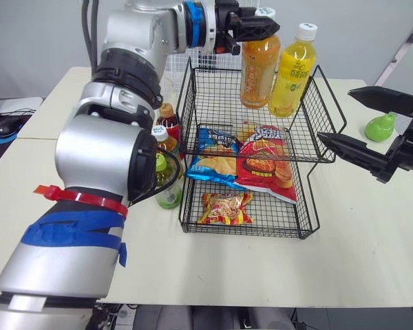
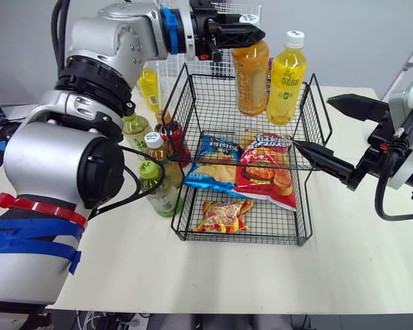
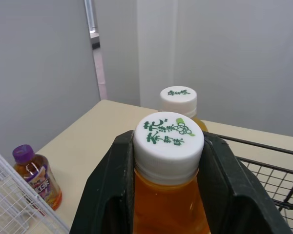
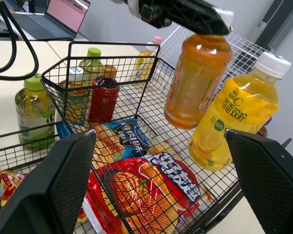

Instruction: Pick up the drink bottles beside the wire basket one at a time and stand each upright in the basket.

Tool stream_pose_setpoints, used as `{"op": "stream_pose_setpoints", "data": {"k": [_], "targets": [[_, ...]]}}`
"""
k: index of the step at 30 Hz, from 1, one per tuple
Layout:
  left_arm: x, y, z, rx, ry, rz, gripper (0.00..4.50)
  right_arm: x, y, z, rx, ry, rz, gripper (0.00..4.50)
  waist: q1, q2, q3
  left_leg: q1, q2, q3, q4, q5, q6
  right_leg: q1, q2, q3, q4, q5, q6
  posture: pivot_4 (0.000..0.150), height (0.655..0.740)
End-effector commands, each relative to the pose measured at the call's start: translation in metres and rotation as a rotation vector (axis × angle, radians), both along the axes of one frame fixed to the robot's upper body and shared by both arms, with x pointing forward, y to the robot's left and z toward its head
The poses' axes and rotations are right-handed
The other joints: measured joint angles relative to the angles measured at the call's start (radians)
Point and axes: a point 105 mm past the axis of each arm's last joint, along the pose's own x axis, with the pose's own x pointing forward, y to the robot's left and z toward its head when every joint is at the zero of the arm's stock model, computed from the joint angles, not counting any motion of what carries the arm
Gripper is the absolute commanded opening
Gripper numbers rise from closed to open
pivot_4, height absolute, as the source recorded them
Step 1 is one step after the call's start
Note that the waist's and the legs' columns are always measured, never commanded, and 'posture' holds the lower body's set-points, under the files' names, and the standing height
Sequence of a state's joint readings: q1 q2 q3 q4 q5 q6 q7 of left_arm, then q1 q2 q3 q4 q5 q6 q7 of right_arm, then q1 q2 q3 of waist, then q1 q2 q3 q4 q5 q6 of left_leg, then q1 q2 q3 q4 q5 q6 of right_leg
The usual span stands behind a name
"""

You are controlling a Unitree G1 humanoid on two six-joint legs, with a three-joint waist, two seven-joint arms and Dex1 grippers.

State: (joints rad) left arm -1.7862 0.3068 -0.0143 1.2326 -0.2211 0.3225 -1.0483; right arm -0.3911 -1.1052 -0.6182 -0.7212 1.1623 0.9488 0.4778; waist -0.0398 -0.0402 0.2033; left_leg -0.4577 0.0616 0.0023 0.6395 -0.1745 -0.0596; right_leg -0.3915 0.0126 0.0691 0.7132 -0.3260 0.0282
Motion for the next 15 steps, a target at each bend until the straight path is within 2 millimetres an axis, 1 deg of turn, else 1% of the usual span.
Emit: {"op": "stream_pose_setpoints", "data": {"k": [1, 9, 11, 14, 15], "targets": [[-0.0056, -0.0029, 0.0229, -0.054, -0.081, 0.005, 1.35, -0.0076, -0.0013, 0.0091, -0.005, -0.049, -0.016, 4.5, 0.001, 0.0, 0.0, 0.0, 0.0, 0.0, 0.0, 0.0, 0.0, 0.0, 0.0, 0.0, 0.0, 0.0, 0.0, 0.15, 0.736], [-0.0045, -0.0051, 0.0173, -0.048, -0.047, -0.003, 1.35, -0.0095, -0.0002, 0.0091, -0.005, -0.048, -0.013, 4.5, 0.005, 0.0, 0.0, 0.0, 0.0, 0.0, 0.0, 0.0, 0.0, 0.0, 0.0, 0.0, 0.0, 0.0, 0.0, 0.15, 0.736], [-0.0043, -0.0047, 0.0171, -0.037, -0.06, -0.001, 2.06, -0.0093, 0.0001, 0.0092, -0.003, -0.05, -0.014, 4.5, 0.005, 0.0, 0.0, 0.0, 0.0, 0.0, 0.0, 0.0, 0.0, 0.0, 0.0, 0.0, 0.0, 0.0, 0.0, 0.15, 0.736], [-0.0068, -0.0051, 0.0169, -0.014, -0.074, -0.021, 2.85, -0.0086, -0.0004, 0.0103, 0.002, -0.06, -0.021, 4.5, 0.005, 0.0, 0.0, 0.001, 0.0, 0.0, 0.0, 0.0, 0.0, 0.001, 0.0, 0.0, 0.0, 0.0, 0.0, 0.15, 0.736], [-0.0078, -0.0048, 0.0172, -0.008, -0.077, -0.028, 3.22, -0.0082, -0.0007, 0.0108, 0.004, -0.062, -0.023, 4.5, 0.005, 0.0, 0.0, 0.001, 0.0, 0.0, 0.0, 0.0, 0.0, 0.001, 0.0, 0.0, 0.0, 0.0, 0.0, 0.15, 0.736]]}}
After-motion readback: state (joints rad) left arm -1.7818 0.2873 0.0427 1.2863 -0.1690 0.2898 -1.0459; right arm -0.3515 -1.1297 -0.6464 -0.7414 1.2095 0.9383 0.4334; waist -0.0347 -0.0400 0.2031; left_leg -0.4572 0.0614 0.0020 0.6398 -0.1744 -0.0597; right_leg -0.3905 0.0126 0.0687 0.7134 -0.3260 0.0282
